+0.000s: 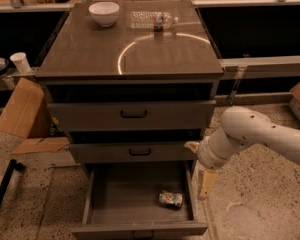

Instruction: Pick 7up can from bottom drawer and place on counter

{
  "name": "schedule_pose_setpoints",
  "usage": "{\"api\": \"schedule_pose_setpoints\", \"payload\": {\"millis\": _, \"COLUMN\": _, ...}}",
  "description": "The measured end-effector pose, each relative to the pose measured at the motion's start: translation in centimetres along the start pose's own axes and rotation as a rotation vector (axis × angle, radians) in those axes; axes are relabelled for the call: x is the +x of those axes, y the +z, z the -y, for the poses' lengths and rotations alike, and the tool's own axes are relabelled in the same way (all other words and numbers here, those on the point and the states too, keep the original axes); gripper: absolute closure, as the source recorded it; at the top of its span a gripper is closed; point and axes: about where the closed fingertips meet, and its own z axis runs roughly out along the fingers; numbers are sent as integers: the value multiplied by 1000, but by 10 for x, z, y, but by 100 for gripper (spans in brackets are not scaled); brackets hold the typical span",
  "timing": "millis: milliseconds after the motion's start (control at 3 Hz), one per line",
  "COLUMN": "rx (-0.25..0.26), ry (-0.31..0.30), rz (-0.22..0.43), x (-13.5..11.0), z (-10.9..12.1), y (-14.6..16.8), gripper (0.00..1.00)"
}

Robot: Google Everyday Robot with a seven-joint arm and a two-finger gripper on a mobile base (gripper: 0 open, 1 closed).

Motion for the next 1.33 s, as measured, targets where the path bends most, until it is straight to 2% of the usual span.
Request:
{"api": "schedule_pose_setpoints", "payload": {"millis": 667, "rx": -91, "ry": 43, "rz": 142, "x": 21, "z": -3, "y": 91, "gripper": 0}}
{"api": "schedule_pose_setpoints", "payload": {"millis": 1000, "rx": -91, "ry": 43, "rz": 142, "x": 21, "z": -3, "y": 91, "gripper": 0}}
{"api": "schedule_pose_setpoints", "payload": {"millis": 1333, "rx": -94, "ry": 44, "rz": 134, "x": 34, "z": 0, "y": 115, "gripper": 0}}
